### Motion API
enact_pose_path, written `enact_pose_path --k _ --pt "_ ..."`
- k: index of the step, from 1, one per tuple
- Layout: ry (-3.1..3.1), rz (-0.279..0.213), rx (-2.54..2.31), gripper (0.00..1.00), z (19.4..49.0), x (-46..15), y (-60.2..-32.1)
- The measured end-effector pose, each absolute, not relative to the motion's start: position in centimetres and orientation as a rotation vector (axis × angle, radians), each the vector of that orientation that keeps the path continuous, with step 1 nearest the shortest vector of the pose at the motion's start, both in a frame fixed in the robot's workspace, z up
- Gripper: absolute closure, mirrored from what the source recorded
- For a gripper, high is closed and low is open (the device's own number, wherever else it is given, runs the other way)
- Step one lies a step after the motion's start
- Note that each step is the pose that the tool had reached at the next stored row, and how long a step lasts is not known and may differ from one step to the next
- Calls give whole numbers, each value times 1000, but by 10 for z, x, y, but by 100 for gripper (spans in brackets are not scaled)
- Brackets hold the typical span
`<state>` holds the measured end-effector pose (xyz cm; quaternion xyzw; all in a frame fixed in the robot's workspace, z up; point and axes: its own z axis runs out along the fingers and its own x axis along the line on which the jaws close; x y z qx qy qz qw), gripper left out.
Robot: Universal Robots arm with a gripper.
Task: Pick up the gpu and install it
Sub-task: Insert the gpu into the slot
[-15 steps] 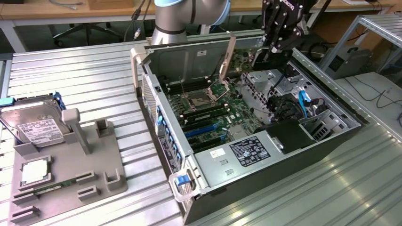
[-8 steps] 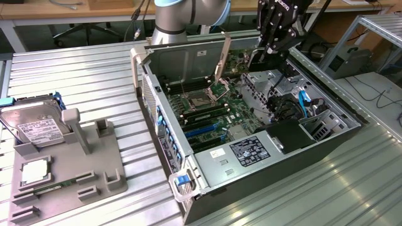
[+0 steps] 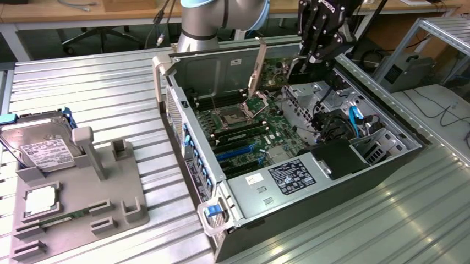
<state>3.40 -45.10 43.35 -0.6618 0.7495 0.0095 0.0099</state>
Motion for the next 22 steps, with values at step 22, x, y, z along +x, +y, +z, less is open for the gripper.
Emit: enact_pose_path --k 22 --pt "2301 31 -2111 73 405 14 -449"
